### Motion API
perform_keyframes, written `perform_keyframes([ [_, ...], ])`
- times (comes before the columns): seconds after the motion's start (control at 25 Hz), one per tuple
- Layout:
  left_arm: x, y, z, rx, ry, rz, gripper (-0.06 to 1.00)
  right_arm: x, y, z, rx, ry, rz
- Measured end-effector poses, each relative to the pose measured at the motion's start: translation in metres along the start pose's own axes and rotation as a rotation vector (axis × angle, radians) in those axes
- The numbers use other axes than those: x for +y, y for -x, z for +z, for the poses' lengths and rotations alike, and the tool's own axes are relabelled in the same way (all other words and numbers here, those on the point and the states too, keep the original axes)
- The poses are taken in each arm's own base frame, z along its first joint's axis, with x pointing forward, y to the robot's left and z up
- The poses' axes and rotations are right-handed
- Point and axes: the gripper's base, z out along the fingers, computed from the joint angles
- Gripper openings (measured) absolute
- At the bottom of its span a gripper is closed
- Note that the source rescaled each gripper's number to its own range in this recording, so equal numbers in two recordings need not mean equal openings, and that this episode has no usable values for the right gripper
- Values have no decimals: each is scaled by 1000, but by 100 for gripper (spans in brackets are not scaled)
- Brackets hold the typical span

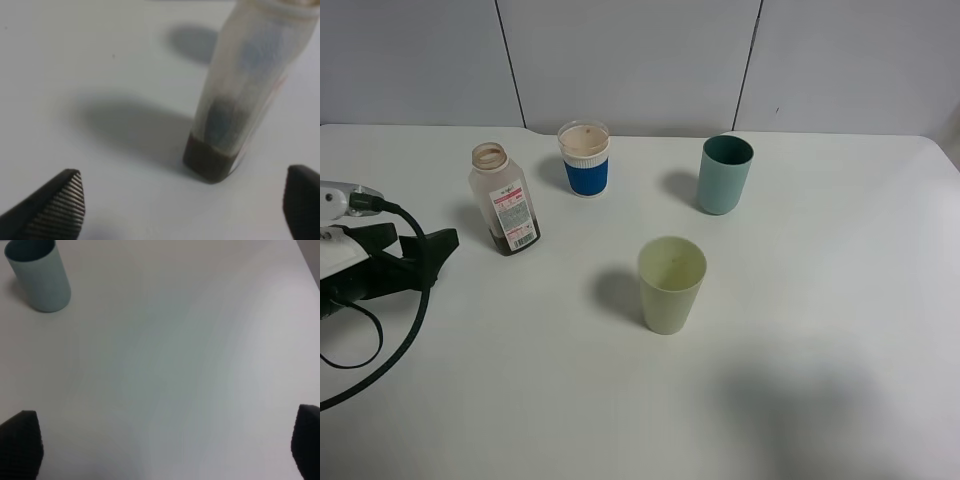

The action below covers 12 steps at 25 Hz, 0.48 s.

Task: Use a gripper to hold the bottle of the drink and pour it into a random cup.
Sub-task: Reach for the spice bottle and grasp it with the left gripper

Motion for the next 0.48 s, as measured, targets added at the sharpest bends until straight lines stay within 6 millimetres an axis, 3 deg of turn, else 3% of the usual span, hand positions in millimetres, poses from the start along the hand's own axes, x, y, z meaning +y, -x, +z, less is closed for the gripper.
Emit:
perform_keyframes([
  [0.28,-4,-16,7,67,-68,100,67,0,0,0,0,0,0],
  [0.48,-2,-25,25,116,-103,150,67,0,0,0,0,0,0],
])
